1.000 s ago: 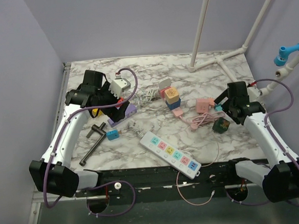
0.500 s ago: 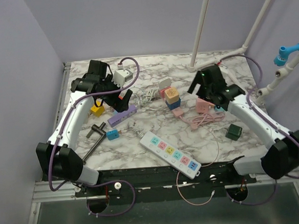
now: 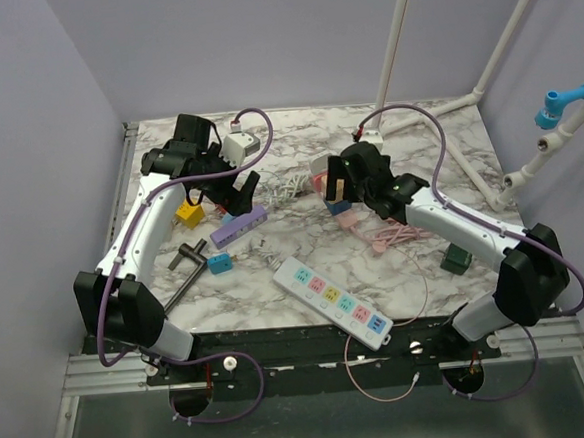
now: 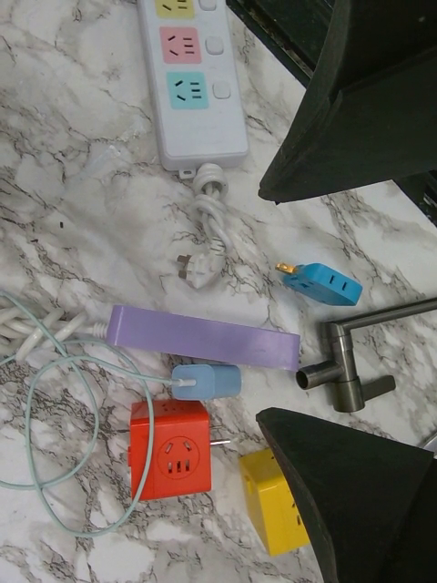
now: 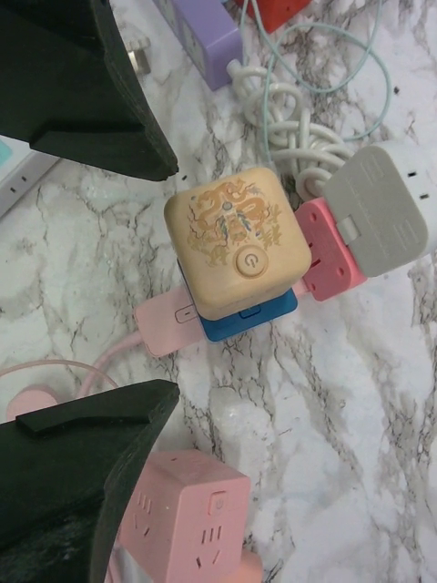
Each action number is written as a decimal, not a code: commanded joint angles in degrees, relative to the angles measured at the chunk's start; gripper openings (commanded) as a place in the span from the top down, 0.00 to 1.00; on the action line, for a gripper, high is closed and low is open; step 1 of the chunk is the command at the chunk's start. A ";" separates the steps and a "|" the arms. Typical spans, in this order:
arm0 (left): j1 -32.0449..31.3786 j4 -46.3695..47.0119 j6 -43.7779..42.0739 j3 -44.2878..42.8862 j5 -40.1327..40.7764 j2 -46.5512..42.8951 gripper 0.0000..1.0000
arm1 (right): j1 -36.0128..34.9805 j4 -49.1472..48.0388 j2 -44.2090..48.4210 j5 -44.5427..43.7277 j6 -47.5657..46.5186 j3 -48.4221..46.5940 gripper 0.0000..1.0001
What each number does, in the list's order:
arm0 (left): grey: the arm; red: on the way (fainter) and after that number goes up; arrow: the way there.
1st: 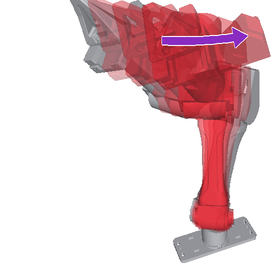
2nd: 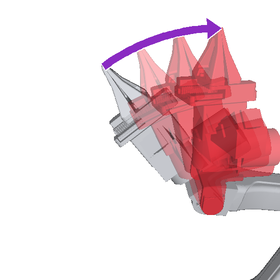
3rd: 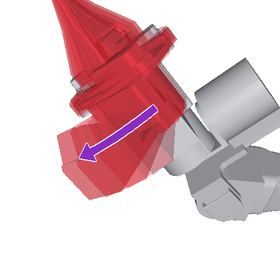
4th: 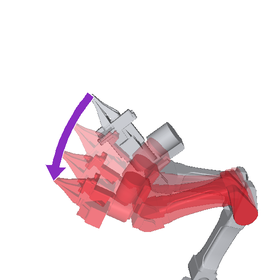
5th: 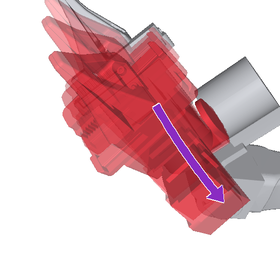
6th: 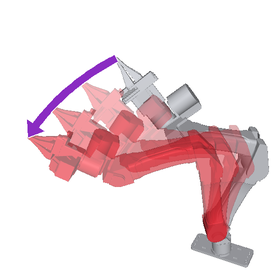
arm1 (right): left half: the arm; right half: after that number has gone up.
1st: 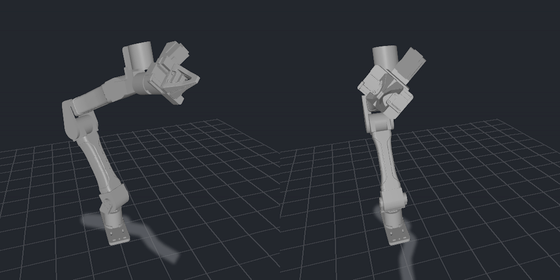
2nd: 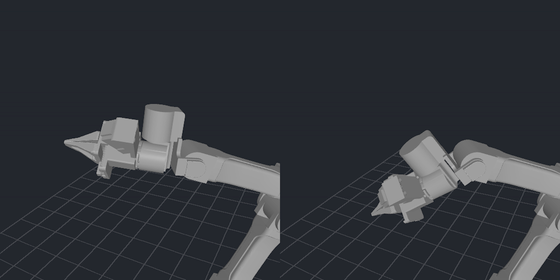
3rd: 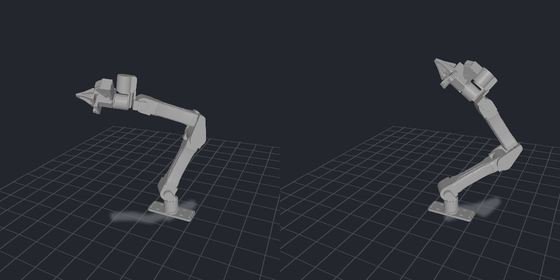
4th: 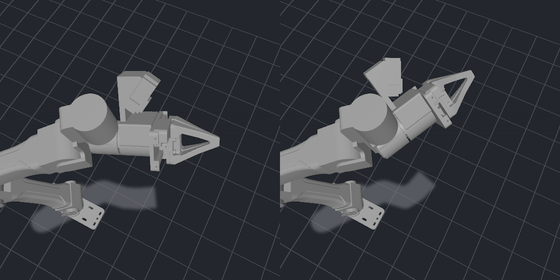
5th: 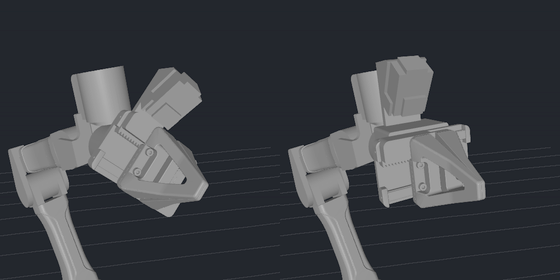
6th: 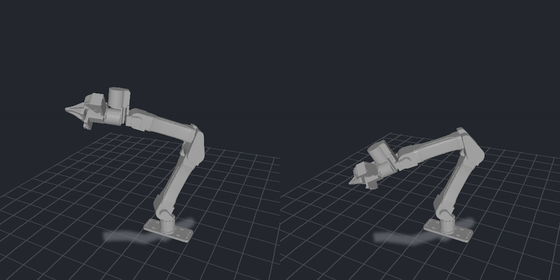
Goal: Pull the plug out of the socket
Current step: Remove the plug from the socket.
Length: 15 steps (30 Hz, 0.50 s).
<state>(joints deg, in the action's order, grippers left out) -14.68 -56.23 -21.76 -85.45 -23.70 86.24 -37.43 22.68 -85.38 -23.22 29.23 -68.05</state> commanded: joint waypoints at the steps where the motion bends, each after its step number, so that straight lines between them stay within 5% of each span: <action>1: 0.26 -0.15 0.80 -1.02 -1.39 -0.36 0.01 | -0.36 -6.49 -2.02 1.13 -6.49 3.38 0.00; 15: 0.53 -1.78 -0.04 -2.55 -1.32 0.31 0.01 | -0.63 -13.92 -10.71 -1.78 -10.70 3.31 0.00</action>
<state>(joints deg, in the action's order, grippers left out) -14.57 -56.77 -21.61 -86.19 -23.86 86.30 -37.78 12.38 -93.01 -22.50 20.80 -63.75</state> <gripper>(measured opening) 0.982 0.998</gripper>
